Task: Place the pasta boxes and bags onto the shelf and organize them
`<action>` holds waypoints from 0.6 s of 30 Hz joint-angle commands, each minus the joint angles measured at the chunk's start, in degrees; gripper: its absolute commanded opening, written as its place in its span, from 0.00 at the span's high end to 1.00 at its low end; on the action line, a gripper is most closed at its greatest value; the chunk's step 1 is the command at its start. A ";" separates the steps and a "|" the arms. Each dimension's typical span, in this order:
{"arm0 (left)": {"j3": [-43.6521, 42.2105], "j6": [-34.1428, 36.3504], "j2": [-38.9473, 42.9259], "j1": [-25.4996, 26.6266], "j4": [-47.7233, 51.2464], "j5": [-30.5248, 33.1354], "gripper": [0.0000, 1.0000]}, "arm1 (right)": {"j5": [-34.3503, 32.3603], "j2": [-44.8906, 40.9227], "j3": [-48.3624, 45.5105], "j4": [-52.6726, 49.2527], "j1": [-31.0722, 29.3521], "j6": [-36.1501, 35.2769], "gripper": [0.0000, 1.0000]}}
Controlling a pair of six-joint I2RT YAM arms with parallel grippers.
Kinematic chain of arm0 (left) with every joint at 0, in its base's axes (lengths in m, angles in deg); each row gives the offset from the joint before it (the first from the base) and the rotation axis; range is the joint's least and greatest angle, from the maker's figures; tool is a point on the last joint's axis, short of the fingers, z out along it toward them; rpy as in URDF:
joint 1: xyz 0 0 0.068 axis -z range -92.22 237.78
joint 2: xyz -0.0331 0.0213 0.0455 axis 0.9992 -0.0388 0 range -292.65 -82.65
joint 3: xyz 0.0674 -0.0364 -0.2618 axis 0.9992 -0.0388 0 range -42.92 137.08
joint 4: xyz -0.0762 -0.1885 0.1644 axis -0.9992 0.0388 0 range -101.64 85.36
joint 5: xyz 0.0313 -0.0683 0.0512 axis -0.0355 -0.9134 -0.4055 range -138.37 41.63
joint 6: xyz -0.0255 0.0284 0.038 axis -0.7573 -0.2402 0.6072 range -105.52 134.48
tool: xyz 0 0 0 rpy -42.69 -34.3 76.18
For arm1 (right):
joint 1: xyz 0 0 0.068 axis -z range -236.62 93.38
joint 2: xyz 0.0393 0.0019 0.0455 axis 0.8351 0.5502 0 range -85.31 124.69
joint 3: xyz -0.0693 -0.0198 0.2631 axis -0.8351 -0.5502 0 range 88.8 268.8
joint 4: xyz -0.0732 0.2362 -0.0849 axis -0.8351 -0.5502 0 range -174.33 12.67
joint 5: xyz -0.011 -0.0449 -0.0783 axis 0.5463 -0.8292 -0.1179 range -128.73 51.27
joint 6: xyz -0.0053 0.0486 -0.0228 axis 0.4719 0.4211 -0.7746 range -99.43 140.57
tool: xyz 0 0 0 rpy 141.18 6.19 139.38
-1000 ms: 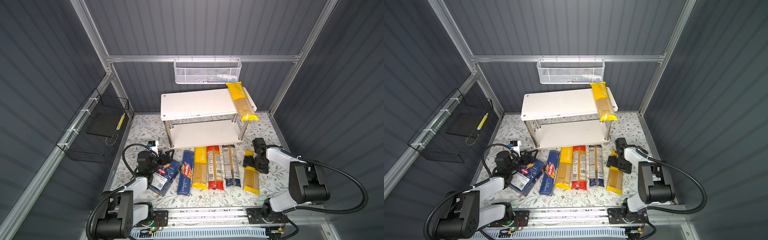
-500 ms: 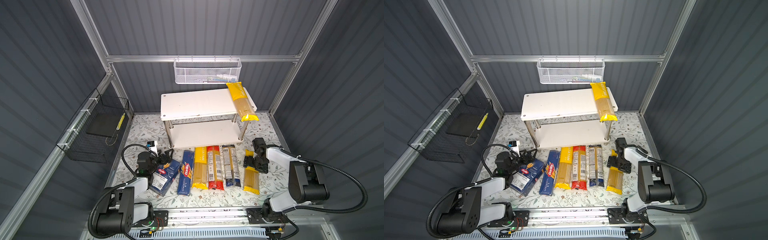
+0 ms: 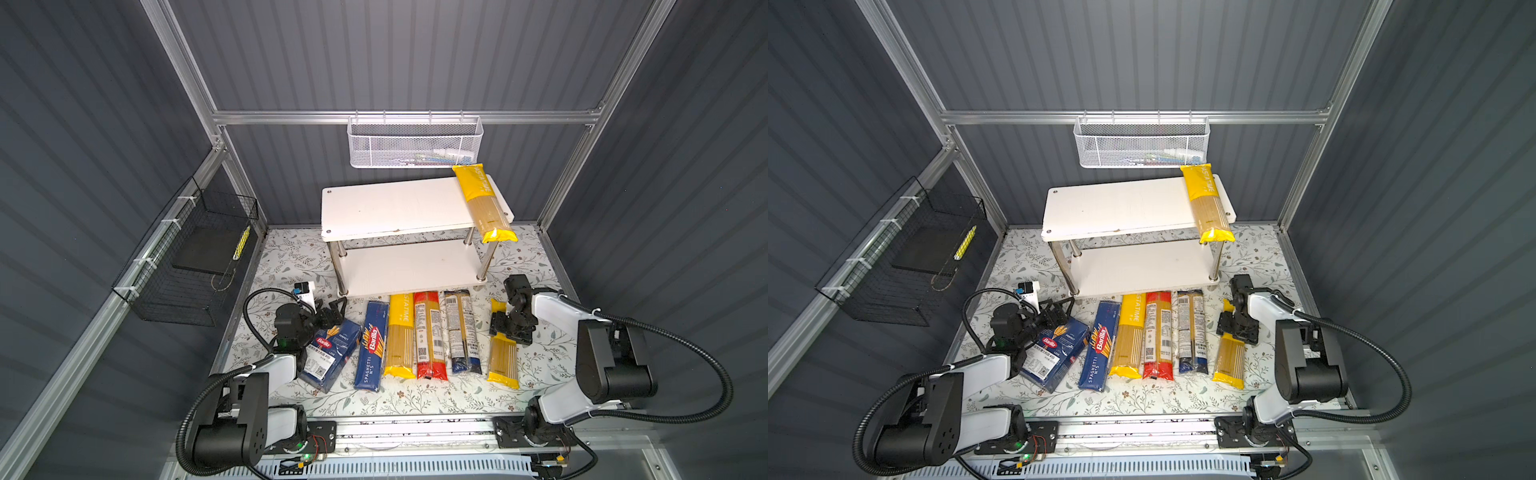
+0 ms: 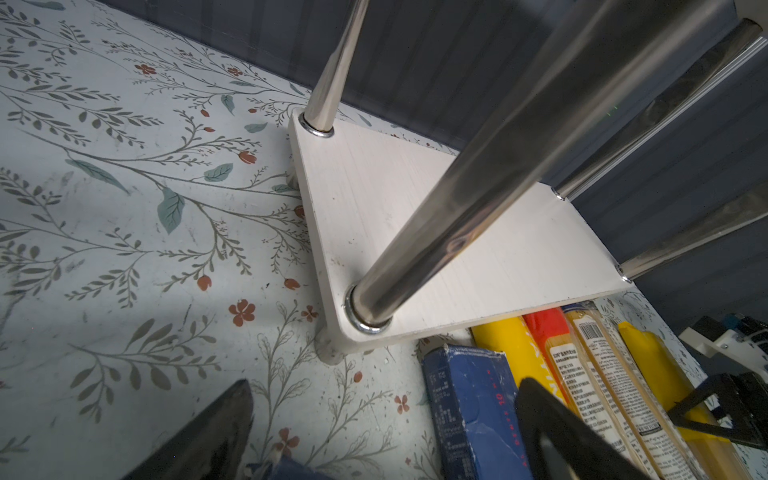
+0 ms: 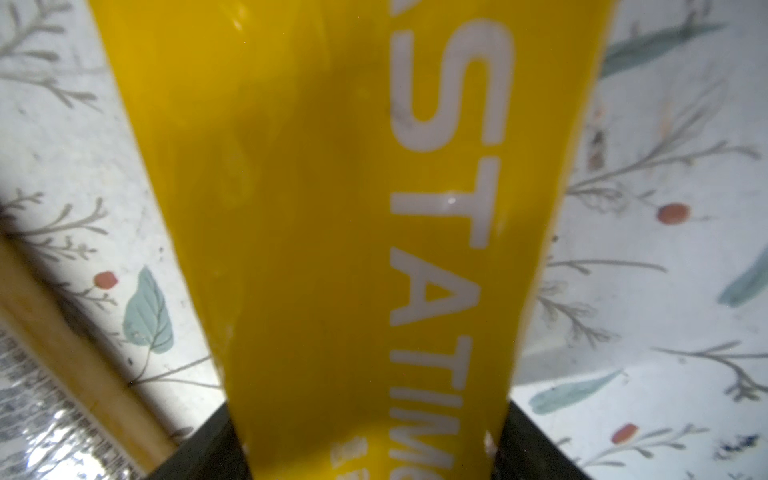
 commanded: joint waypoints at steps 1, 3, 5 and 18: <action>-1.42 -1.26 -1.06 0.83 2.02 -0.95 0.01 | 2.92 1.73 -1.35 0.73 -0.36 -0.19 0.29; -1.38 -1.26 -1.01 0.84 2.02 -1.00 0.01 | 3.34 1.54 -1.62 0.96 -0.36 -0.28 0.33; -1.33 -1.19 -1.08 0.84 2.20 -1.22 0.01 | 3.65 1.32 -1.78 1.26 -0.36 -0.28 0.34; -1.29 -1.16 -1.10 1.01 2.20 -1.05 0.01 | 4.01 1.00 -1.74 1.23 -0.37 -0.29 0.48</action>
